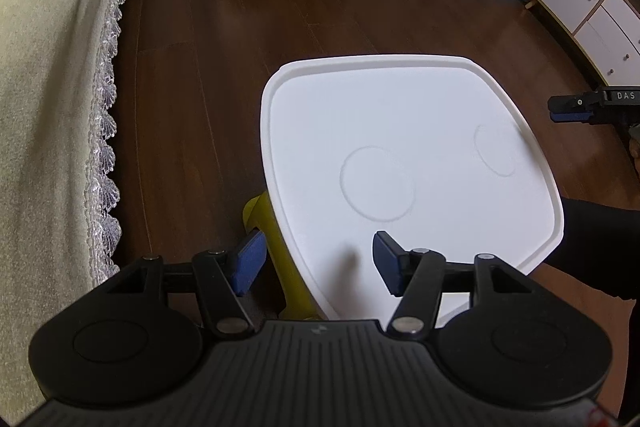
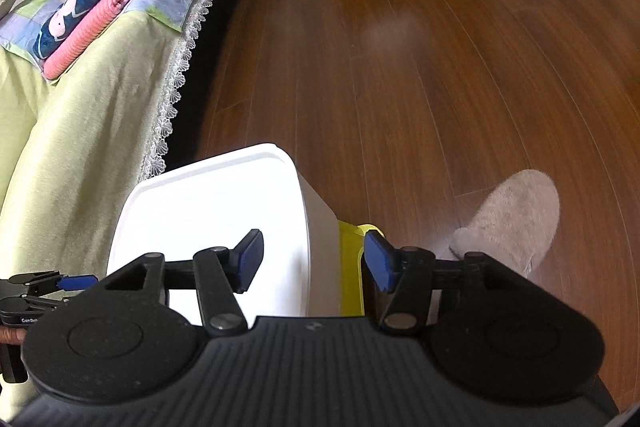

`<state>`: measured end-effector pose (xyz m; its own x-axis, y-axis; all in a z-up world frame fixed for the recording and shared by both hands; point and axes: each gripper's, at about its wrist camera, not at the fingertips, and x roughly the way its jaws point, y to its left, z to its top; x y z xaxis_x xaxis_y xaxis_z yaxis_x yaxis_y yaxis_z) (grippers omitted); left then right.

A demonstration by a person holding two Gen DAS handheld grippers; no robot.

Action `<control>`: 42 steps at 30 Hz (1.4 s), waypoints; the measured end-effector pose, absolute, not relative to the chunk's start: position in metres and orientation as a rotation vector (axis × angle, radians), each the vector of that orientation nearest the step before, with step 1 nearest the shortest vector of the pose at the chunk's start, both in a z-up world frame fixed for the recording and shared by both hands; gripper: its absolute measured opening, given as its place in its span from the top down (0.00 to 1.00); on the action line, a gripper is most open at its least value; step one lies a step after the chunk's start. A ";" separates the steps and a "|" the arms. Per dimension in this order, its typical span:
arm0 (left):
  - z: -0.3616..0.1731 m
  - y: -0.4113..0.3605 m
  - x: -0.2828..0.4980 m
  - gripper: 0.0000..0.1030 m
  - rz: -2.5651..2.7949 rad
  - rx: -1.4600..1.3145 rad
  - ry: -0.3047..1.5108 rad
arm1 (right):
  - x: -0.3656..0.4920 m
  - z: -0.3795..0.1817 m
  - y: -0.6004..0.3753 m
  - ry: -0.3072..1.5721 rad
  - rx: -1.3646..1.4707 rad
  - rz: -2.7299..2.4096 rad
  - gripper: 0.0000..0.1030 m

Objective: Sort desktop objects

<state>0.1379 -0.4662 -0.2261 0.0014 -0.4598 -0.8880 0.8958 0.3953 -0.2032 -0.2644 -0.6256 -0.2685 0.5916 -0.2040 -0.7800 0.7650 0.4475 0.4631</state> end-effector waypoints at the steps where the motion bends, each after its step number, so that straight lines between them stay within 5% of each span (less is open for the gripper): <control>1: -0.226 -0.465 0.138 0.40 -1.133 0.497 1.114 | -0.265 -0.269 -0.625 0.712 0.917 -0.667 0.47; 5: -0.228 -0.460 0.136 0.40 -1.124 0.495 1.113 | -0.263 -0.270 -0.621 0.717 0.917 -0.671 0.37; 17: -0.224 -0.444 0.117 0.26 -1.071 0.474 1.086 | -0.260 -0.273 -0.590 0.816 0.878 -0.686 0.27; 20: -0.217 -0.437 0.104 0.19 -1.062 0.457 1.072 | -0.265 -0.270 -0.576 0.820 0.866 -0.709 0.15; 25: -0.205 -0.422 0.071 0.01 -1.042 0.470 1.027 | -0.274 -0.259 -0.547 0.825 0.842 -0.743 0.11; 42: -0.178 -0.356 -0.013 0.01 -0.965 0.147 0.966 | -0.316 -0.232 -0.442 0.823 0.814 -0.803 0.06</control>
